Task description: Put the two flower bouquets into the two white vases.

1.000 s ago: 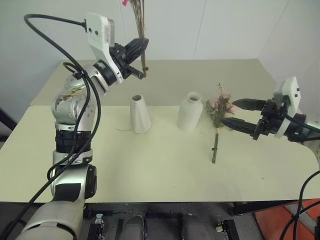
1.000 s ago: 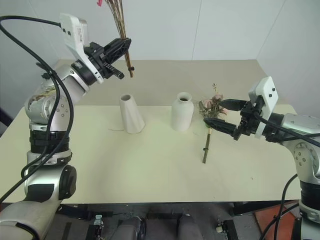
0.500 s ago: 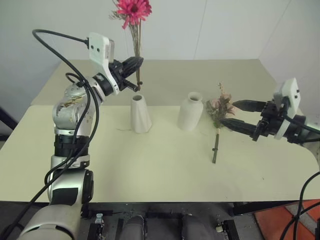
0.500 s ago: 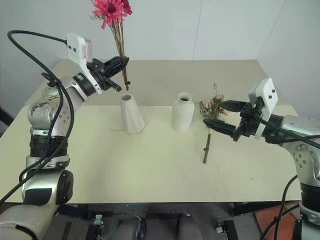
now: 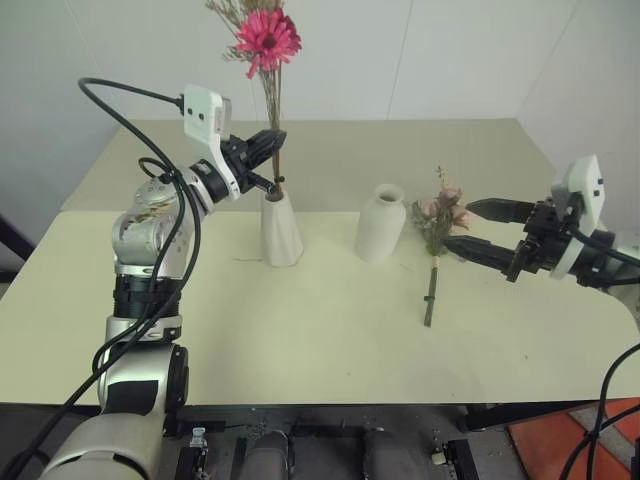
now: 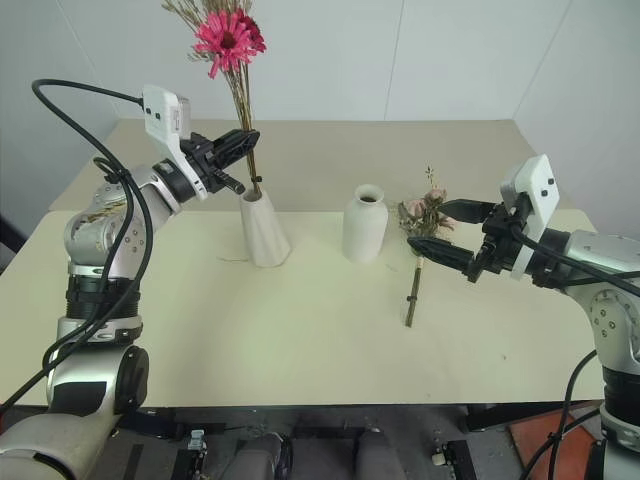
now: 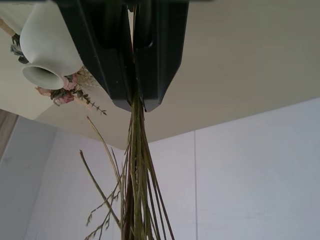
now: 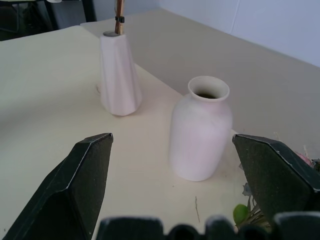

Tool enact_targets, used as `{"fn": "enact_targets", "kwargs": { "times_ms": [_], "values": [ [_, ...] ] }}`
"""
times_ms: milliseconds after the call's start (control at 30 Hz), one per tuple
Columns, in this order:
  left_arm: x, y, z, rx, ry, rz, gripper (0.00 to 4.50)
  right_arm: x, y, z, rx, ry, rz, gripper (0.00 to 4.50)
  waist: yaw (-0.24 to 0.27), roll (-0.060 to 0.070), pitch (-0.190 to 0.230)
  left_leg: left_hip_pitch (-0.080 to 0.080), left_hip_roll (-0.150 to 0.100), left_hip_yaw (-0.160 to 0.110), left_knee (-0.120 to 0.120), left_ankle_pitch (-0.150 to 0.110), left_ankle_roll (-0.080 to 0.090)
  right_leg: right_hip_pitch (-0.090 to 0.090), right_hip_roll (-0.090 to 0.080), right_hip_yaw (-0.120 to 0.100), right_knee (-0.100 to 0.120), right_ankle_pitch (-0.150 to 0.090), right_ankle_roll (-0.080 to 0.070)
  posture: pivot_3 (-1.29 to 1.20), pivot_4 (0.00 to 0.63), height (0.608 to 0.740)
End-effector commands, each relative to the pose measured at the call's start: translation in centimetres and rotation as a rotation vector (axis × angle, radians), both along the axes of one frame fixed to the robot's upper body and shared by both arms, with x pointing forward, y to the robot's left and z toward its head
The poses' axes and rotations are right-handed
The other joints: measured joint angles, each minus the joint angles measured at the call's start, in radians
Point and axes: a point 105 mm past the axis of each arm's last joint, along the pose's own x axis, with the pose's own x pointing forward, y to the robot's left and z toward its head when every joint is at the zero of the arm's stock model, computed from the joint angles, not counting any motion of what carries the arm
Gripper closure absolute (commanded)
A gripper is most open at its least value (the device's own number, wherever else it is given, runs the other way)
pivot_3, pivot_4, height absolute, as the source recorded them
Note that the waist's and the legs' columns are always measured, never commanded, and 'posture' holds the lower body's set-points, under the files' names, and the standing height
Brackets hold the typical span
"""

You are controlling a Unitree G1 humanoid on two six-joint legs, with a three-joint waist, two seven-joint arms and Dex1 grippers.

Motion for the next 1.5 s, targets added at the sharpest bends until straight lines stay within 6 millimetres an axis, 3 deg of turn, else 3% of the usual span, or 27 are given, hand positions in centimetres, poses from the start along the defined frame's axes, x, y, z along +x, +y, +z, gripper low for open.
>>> {"fn": "enact_targets", "kwargs": {
  "times_ms": [33, 333, 1167, 1500],
  "values": [
    [-0.4, 0.0, 0.2, 0.026, -0.030, 0.003, 4.47, -0.5, -0.2, 1.3, 0.001, -0.057, -0.004, 0.00, 0.000, 0.000, 0.000, 0.000, 0.000, 0.000, 0.000, 0.000, 0.000, 0.000, 0.000, 0.000, 0.000, 0.000, 0.000, 0.00, 0.150, 0.740],
    [-0.7, 0.0, 0.1, 0.021, -0.032, 0.002, 4.47, -0.5, -0.2, 1.3, 0.003, -0.055, -0.004, 0.00, 0.000, 0.000, 0.000, 0.000, 0.000, 0.000, 0.000, 0.000, 0.000, 0.000, 0.000, 0.000, 0.000, 0.000, 0.000, 0.00, 0.150, 0.740],
    [-1.4, 0.8, 3.7, -0.071, -0.132, 0.012, 4.47, -0.7, 0.4, 1.1, 0.014, -0.054, 0.018, 0.00, 0.000, 0.000, 0.000, 0.000, 0.000, 0.000, 0.000, 0.000, 0.000, 0.000, 0.000, 0.000, 0.000, 0.000, 0.000, 0.00, 0.150, 0.740],
    [-1.4, 0.6, 2.8, -0.016, -0.105, 0.008, 4.47, -0.8, 0.5, 0.8, 0.021, -0.050, 0.015, 0.00, 0.000, 0.000, 0.000, 0.000, 0.000, 0.000, 0.000, 0.000, 0.000, 0.000, 0.000, 0.000, 0.000, 0.000, 0.000, 0.00, 0.150, 0.740]
  ]
}}
